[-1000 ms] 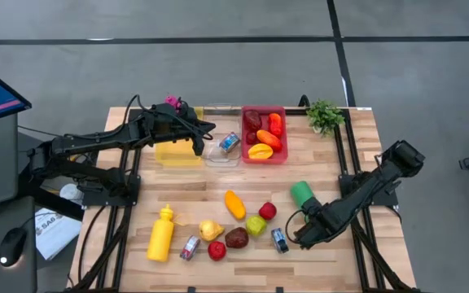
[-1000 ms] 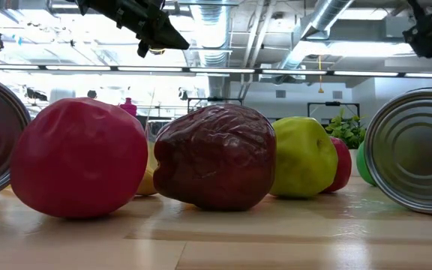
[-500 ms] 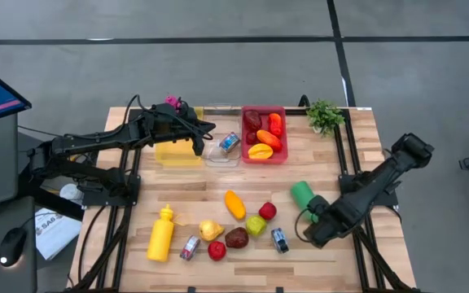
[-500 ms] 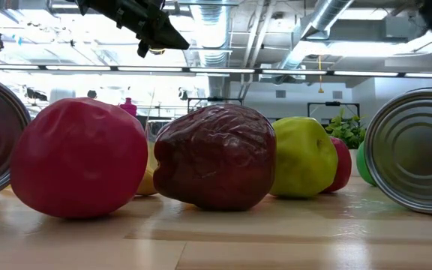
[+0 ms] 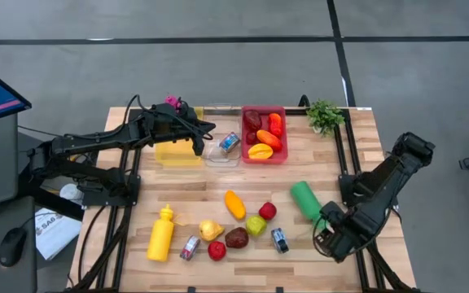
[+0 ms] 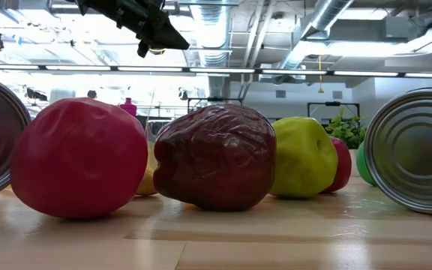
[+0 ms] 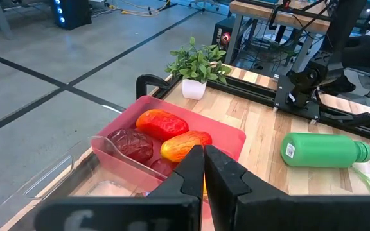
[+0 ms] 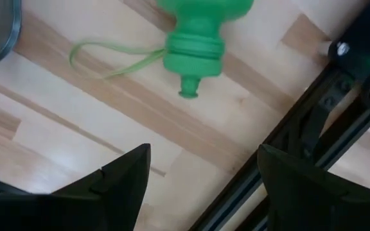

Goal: Pick & Place Food Item
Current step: Put the green tumbler into the yellow bin

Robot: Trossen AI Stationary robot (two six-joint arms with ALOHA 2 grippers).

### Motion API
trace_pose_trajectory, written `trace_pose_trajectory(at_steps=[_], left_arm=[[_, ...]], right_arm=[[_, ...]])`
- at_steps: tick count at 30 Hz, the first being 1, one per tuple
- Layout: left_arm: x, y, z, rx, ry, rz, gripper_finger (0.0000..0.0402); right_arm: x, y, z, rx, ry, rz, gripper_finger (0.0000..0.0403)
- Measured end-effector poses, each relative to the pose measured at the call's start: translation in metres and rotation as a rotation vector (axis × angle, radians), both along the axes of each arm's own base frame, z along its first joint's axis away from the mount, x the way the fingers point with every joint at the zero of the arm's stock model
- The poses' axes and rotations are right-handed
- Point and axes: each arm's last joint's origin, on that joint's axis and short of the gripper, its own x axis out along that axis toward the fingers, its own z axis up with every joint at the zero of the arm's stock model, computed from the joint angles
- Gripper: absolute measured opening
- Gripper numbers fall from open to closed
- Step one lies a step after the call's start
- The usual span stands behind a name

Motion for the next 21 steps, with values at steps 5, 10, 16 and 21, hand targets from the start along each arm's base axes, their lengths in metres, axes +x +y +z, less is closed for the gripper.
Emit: trace_pose_trajectory(at_steps=[5,10,16,21], left_arm=[[0.000,0.000,0.000,0.000,0.000,0.000,0.0001],[0.000,0.000,0.000,0.000,0.000,0.000,0.0001],[0.000,0.000,0.000,0.000,0.000,0.000,0.0001],[0.000,0.000,0.000,0.000,0.000,0.000,0.0001]], right_arm=[[-0.001,0.007,-0.002,0.022,-0.019,-0.014,0.0281],[0.004,0.014,-0.012,0.012,-0.008,-0.011,0.0281],[0.007,0.012,-0.029,0.001,0.013,-0.065,0.0281],[0.007,0.004,-0.045,-0.014,0.025,-0.082,0.0281]])
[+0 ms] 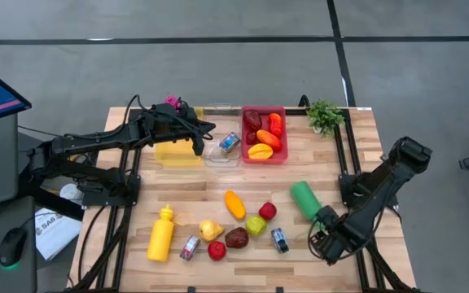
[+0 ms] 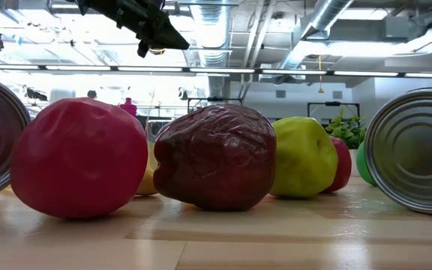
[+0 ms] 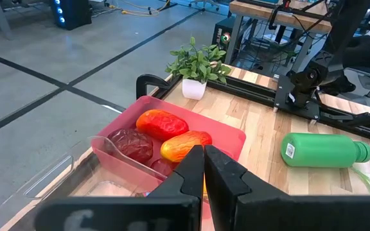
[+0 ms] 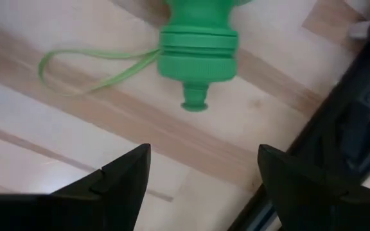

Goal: Pick & Place Food Item
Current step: Put the green tumbler into the yellow bin

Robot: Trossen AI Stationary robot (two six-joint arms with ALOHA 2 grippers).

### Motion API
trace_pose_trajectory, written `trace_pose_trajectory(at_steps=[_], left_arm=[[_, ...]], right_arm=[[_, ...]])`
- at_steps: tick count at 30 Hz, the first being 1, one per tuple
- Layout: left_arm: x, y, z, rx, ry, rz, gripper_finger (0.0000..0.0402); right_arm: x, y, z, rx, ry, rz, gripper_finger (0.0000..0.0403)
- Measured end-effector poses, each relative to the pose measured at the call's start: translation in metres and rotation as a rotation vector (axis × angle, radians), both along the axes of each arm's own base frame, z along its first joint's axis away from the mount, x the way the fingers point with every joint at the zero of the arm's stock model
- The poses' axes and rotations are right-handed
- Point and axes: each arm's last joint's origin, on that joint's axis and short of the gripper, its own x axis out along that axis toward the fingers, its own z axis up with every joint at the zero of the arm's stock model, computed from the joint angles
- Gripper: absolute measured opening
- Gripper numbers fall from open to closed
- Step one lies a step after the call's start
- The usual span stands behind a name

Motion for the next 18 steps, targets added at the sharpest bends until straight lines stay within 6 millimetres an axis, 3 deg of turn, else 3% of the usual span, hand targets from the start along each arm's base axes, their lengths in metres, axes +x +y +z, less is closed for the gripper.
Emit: trace_pose_trajectory(at_steps=[18], left_arm=[[0.000,0.000,0.000,0.000,0.000,0.000,0.0001]], right_arm=[[0.009,-0.025,-0.039,0.039,0.004,0.049,0.0281]])
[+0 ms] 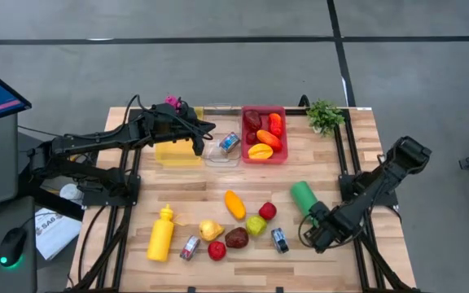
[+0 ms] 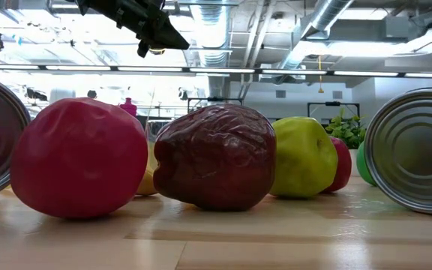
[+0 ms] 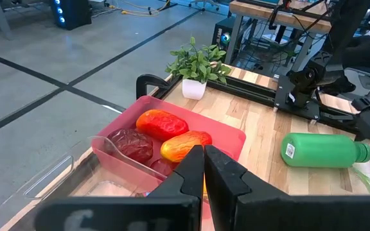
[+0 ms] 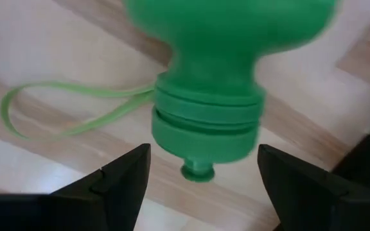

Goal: Pick & Place Food Item
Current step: Put the green tumbler into the yellow bin

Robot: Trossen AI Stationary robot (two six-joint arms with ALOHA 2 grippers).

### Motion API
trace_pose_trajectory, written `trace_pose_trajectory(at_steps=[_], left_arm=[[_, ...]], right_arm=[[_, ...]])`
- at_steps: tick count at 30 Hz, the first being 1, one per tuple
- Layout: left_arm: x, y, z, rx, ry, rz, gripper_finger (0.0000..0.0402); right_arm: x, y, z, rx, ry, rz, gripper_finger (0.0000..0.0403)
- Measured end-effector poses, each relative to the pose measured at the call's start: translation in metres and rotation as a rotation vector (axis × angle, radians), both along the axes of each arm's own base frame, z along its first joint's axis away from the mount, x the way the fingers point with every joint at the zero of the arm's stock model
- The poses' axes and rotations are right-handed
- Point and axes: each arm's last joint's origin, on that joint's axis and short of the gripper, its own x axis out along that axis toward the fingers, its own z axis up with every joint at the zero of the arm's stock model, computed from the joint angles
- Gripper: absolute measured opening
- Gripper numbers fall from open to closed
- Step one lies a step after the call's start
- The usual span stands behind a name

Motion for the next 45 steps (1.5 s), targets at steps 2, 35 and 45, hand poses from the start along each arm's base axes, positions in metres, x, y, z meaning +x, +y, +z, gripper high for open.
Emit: trace_pose_trajectory(at_steps=[2,35,45], left_arm=[[0.000,0.000,0.000,0.000,0.000,0.000,0.0001],[0.000,0.000,0.000,0.000,0.000,0.000,0.0001],[0.000,0.000,0.000,0.000,0.000,0.000,0.0001]], right_arm=[[0.000,-0.001,-0.003,0.009,-0.005,-0.003,0.0281],[0.001,0.000,-0.007,0.031,-0.025,-0.002,0.0062],[0.010,0.009,0.009,0.070,-0.064,0.027,0.0054]])
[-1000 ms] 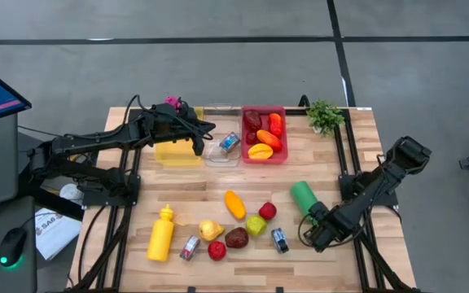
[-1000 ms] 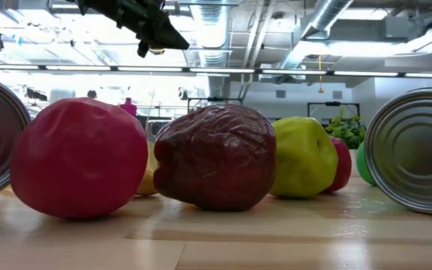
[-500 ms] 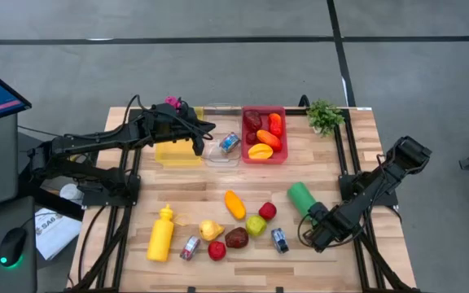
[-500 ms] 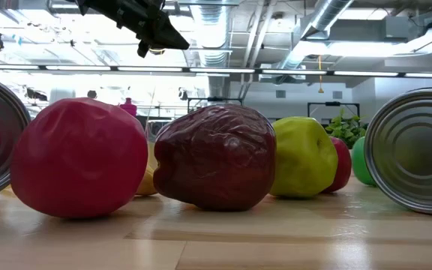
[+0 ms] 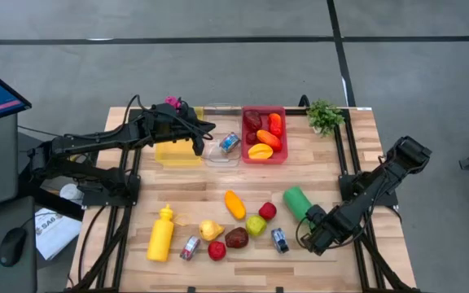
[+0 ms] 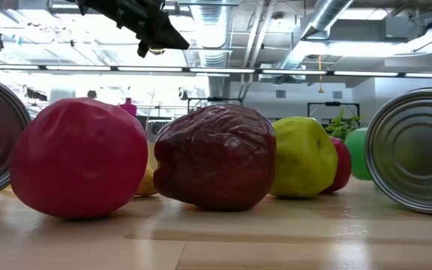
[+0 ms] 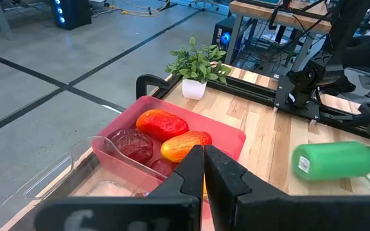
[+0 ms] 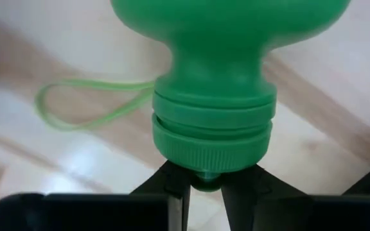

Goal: Pick & Place Food Item
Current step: Put the green tumbler into the yellow bin

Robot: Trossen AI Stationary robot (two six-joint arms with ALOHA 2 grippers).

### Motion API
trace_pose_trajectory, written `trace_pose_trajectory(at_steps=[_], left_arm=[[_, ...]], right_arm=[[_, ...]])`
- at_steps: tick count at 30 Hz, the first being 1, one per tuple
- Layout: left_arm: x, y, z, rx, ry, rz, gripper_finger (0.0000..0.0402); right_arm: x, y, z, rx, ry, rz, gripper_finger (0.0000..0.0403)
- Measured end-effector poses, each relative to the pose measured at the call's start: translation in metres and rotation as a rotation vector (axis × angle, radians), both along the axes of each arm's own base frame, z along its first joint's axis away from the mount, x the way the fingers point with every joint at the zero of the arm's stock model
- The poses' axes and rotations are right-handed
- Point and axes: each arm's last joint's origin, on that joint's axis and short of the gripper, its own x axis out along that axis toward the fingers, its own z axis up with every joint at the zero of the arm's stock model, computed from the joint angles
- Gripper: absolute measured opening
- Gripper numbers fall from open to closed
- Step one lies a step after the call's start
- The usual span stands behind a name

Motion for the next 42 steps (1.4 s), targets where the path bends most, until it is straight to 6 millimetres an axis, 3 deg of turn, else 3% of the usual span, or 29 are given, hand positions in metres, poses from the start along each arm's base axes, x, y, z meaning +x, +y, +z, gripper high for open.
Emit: trace_pose_trajectory(at_steps=[7,15,30,42], left_arm=[[0.000,0.000,0.000,0.000,-0.001,0.000,0.0001],[0.001,0.000,0.001,0.005,-0.015,0.000,0.0001],[0.001,0.000,0.002,0.009,-0.026,-0.001,0.0001],[0.001,0.000,0.002,0.009,-0.025,-0.001,0.0001]], right_arm=[[0.009,0.007,0.023,-0.008,-0.057,0.049,0.0054],[0.016,-0.002,0.051,-0.115,-0.034,0.063,0.0054],[0.054,-0.035,0.087,-0.290,-0.203,0.099,0.0054],[0.078,-0.068,0.106,-0.314,-0.213,0.276,0.0054]])
